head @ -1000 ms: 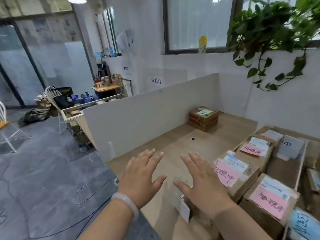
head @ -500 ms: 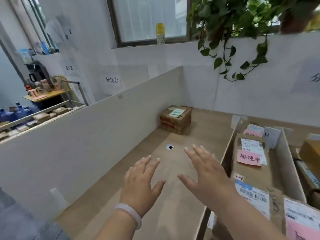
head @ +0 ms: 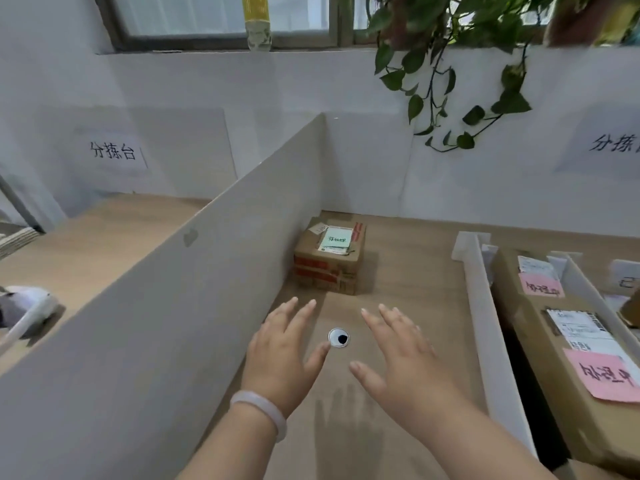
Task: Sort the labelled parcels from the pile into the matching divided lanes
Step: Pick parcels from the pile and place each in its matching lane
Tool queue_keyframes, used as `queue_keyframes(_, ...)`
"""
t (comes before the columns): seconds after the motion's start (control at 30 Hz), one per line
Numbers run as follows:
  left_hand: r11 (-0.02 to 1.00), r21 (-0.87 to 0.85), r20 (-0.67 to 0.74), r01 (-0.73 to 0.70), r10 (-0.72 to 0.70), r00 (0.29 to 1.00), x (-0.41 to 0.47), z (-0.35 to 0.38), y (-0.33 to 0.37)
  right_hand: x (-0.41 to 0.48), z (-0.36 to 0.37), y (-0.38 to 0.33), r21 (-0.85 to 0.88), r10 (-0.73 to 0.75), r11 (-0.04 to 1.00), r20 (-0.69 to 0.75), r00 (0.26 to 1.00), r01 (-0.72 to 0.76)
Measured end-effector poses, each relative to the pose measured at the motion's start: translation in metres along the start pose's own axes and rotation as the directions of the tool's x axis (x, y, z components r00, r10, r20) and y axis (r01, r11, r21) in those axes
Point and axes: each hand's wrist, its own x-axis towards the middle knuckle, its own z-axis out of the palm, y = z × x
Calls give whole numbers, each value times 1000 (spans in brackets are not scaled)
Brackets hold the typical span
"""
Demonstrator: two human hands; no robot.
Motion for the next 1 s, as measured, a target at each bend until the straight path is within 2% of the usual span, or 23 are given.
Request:
queue_keyframes(0.17, 998, -1, 113, -60, 60, 992, 70, 34, -28, 78, 18, 2, 2, 90, 996, 22, 996, -90)
queue_keyframes(0.33, 998, -54, 120, 28, -21, 992, 141, 78, -47, 164, 44, 12, 45, 101, 994, 20, 995, -102)
queue_keyframes(0.7, 952, -192, 95, 237, -222, 970, 250, 159, -92, 316, 85, 57, 201, 192, 966, -126, 973, -165)
queue_keyframes(0.77, 932, -224, 94, 284, -269, 958, 265, 169, -97, 333, 92, 66, 322, 280, 918, -108, 954, -233)
queue_keyframes(0.83, 896, -290, 102, 337, -321, 942, 276, 173, -103, 345, 99, 71, 518, 361, 807, -52, 931, -284)
queue_keyframes(0.87, 871, -340, 117, 356, -336, 935, 279, 174, -104, 348, 102, 73, 584, 361, 763, -28, 932, -278)
queue_keyframes(1.0, 797, -470, 126, 380, -365, 922, 277, 174, -101, 337, 113, 83, 666, 316, 715, -36, 948, -213)
